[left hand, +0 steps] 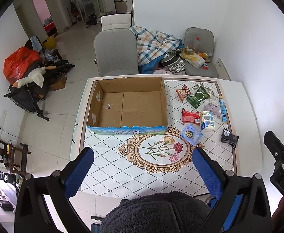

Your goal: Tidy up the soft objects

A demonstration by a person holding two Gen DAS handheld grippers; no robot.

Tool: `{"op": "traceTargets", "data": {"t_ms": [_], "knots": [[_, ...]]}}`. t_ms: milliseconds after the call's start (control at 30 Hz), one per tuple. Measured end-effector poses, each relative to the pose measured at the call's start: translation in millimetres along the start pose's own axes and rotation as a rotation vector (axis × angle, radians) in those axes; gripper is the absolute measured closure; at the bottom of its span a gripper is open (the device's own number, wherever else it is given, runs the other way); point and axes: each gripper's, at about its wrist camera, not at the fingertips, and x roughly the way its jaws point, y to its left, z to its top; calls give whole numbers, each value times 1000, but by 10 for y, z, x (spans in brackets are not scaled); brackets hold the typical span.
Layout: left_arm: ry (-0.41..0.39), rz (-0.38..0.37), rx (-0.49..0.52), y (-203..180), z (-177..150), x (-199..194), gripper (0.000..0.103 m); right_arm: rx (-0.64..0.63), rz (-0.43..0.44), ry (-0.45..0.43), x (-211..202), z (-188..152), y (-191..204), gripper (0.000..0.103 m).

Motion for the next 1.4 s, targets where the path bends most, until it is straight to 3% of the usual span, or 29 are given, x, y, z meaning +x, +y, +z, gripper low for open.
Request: {"op": "traceTargets", "data": {"t_ms": [467, 1400], "knots": [[-44, 3, -7, 23, -22, -108, 0, 0, 6, -29, -84, 14, -3, 0], [-56, -3, -10, -26, -22, -172, 0, 15, 2, -61, -214, -52, -30, 0]]}}
